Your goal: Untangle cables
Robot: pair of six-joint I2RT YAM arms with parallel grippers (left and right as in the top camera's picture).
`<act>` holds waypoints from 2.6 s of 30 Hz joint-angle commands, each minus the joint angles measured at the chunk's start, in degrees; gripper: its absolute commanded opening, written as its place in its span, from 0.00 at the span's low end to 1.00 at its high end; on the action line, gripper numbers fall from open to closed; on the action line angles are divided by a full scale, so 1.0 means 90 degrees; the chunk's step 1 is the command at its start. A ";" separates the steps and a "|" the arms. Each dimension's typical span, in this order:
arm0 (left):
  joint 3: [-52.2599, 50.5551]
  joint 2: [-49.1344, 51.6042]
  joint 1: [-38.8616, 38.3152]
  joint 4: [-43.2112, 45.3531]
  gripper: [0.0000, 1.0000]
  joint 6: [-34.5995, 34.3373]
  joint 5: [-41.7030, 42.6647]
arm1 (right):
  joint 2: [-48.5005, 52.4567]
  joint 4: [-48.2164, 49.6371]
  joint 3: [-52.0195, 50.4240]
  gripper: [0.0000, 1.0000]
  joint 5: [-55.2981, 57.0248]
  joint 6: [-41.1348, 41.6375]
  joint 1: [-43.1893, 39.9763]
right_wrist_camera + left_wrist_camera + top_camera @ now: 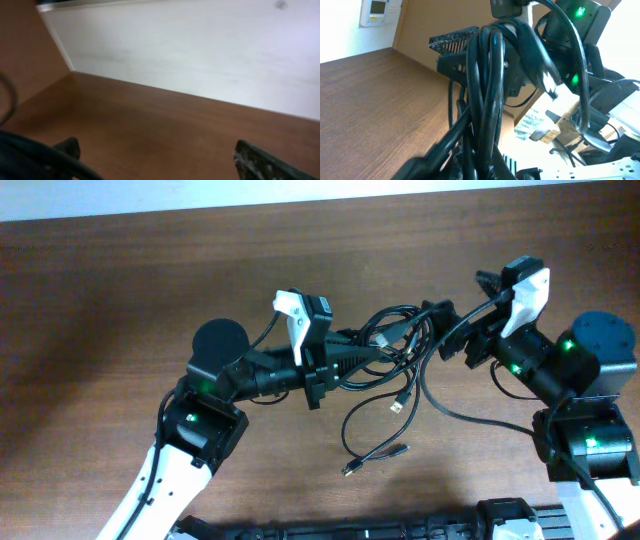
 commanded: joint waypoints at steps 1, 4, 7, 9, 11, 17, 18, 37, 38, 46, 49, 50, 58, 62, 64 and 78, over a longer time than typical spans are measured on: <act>0.0036 -0.0039 -0.0032 0.0015 0.00 0.0347 0.0452 | -0.0058 -0.0148 0.0083 1.00 0.1421 0.0765 -0.0019; 0.0036 -0.0039 -0.0032 0.0058 0.00 0.0372 0.0476 | -0.0058 -0.0338 0.0083 0.99 0.1695 0.0857 -0.0019; 0.0036 -0.0039 -0.0029 0.0323 0.00 0.0398 0.0668 | -0.0058 -0.0515 0.0083 0.99 0.1831 0.0857 -0.0019; 0.0036 -0.0039 -0.0029 0.0546 0.00 0.0418 0.0731 | -0.0058 -0.0670 0.0083 0.99 0.1899 0.0860 -0.0019; 0.0036 -0.0039 -0.0029 0.0721 0.00 0.0520 0.0675 | -0.0058 -0.0787 0.0083 0.99 0.1899 0.0860 -0.0019; 0.0036 -0.0041 -0.0002 0.0799 0.00 0.0512 0.0078 | -0.0061 -0.1088 0.0083 0.98 0.2008 0.0857 -0.0019; 0.0036 -0.0041 0.0032 0.0799 0.00 0.0512 0.0080 | -0.0061 -0.1183 0.0083 0.99 0.2089 0.0857 -0.0019; 0.0036 -0.0039 0.0644 0.0772 0.00 0.0515 -0.0039 | -0.0073 -0.1236 0.0083 0.99 0.1151 0.0804 -0.0019; 0.0036 -0.0039 0.0644 0.0770 0.00 0.0515 -0.0039 | -0.0080 -0.1234 0.0085 0.99 0.0998 0.0801 -0.0019; 0.0036 -0.0039 0.0644 0.0109 0.00 0.1741 -0.0041 | -0.0500 -0.0945 0.0085 0.99 -0.0789 0.0296 -0.0019; 0.0036 -0.0039 0.0644 -0.0109 0.00 0.2079 -0.0046 | -0.0767 -0.0818 0.0085 0.98 -0.1124 0.0296 -0.0019; 0.0036 -0.0039 0.0644 -0.0165 0.00 0.2103 -0.0075 | -0.0867 -0.0823 0.0085 0.98 -0.1137 0.0294 -0.0019; 0.0036 -0.0039 0.0636 -0.0284 0.00 0.3126 0.0228 | -0.1066 -0.0534 0.0085 0.99 -0.2028 0.0051 -0.0017; 0.0036 -0.0039 0.0634 -0.0274 0.00 0.3609 0.0835 | -0.1066 -0.0529 0.0085 0.99 -0.2348 -0.0068 -0.0017; 0.0036 -0.0039 0.0595 -0.0245 0.00 0.3609 0.0828 | -0.1066 -0.0532 0.0085 0.99 -0.2358 -0.0068 -0.0015; 0.0036 -0.0012 -0.0163 -0.0034 0.00 0.4104 0.0347 | -0.1066 -0.0510 0.0085 1.00 -0.3094 -0.0376 -0.0012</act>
